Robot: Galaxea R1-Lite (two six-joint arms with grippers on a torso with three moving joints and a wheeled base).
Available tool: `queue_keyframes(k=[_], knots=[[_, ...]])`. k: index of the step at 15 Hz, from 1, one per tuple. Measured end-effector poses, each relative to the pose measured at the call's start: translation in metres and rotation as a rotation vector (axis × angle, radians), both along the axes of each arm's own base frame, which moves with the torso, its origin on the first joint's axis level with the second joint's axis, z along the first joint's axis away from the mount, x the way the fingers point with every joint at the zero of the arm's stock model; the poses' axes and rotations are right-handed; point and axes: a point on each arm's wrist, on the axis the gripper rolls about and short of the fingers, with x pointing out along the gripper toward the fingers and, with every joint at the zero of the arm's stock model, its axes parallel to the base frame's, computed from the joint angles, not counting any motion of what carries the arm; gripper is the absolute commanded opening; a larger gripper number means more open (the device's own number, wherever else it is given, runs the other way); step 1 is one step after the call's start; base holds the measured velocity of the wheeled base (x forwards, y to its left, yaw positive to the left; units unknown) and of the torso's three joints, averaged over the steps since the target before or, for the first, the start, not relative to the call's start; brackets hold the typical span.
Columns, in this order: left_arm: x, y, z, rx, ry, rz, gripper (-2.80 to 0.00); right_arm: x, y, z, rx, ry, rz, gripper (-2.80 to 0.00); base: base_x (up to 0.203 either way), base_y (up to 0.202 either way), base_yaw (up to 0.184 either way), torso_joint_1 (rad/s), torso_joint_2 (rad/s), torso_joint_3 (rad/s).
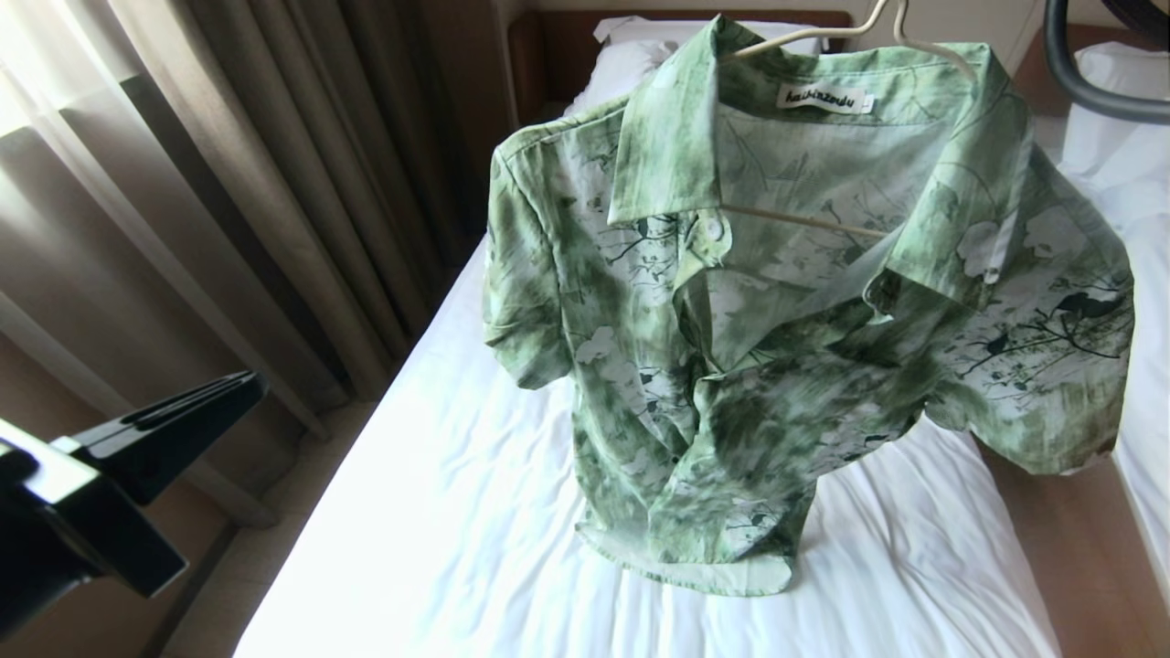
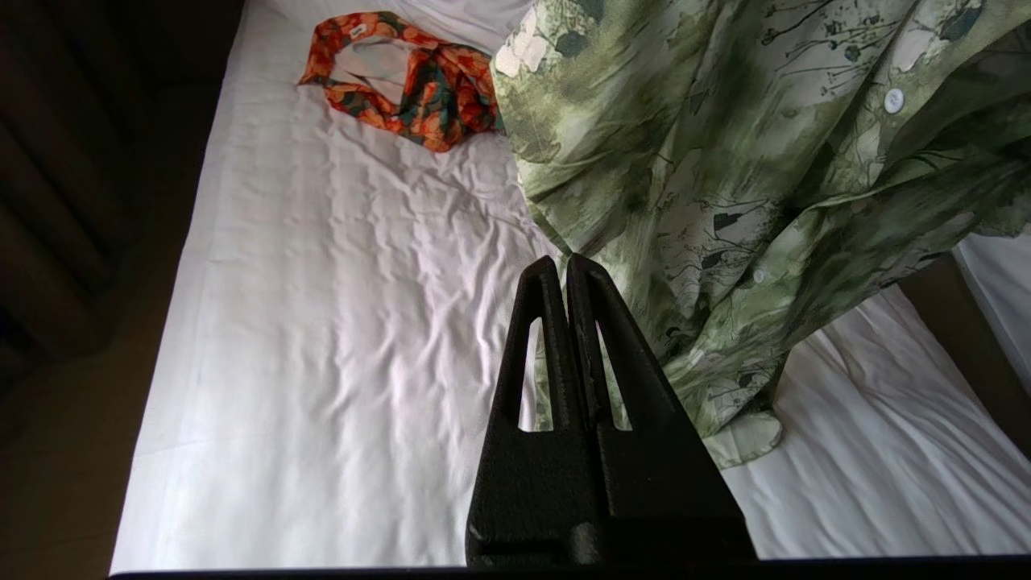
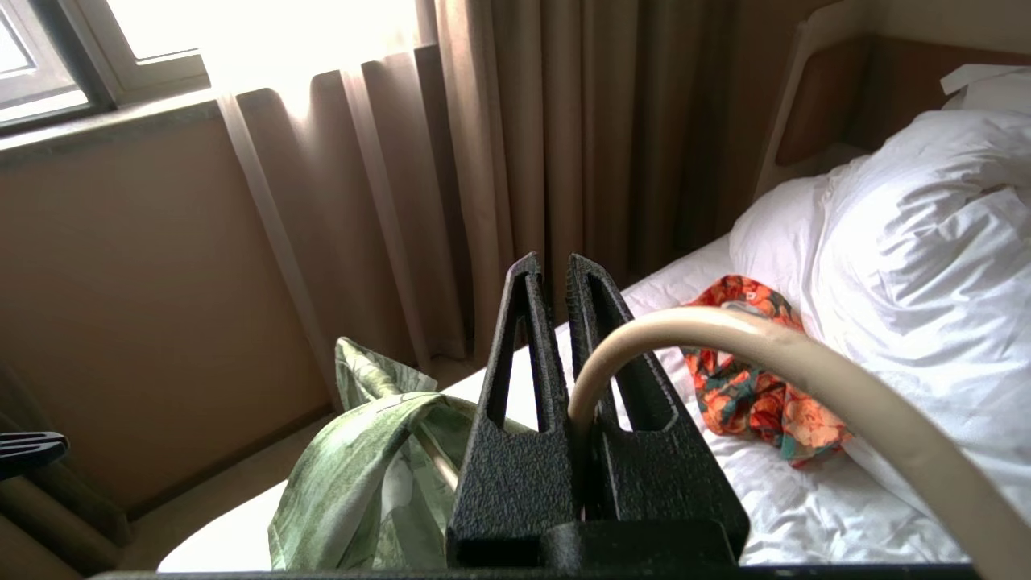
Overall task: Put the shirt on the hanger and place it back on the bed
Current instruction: Take the clothes hanger out of the clothes
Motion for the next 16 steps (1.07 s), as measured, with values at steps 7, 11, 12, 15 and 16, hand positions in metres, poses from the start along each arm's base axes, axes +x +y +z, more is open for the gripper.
queue_keyframes(k=[7,11,12,15,16], knots=[[-0.011,0.02,-0.007,-0.018,-0.007,0.074,-2.8,-0.004,0.003,0.005,0.008,-0.017,0.016,-2.8,0.0,0.0,0.0,0.0,0.0,0.0],[-0.014,0.023,-0.008,-0.026,-0.014,0.088,-2.8,-0.003,0.004,0.001,-0.01,0.017,0.019,-2.8,0.0,0.0,0.0,0.0,0.0,0.0],[-0.014,0.024,-0.009,-0.026,-0.014,0.09,-2.8,-0.003,0.004,-0.001,-0.017,0.028,0.018,-2.8,0.0,0.0,0.0,0.0,0.0,0.0],[-0.014,0.024,-0.01,-0.03,-0.012,0.09,-2.8,-0.004,0.003,-0.004,-0.026,0.044,0.016,-2.8,0.0,0.0,0.0,0.0,0.0,0.0],[-0.014,0.024,-0.01,-0.036,-0.008,0.091,-2.8,-0.004,0.003,-0.005,-0.03,0.052,0.015,-2.8,0.0,0.0,0.0,0.0,0.0,0.0]])
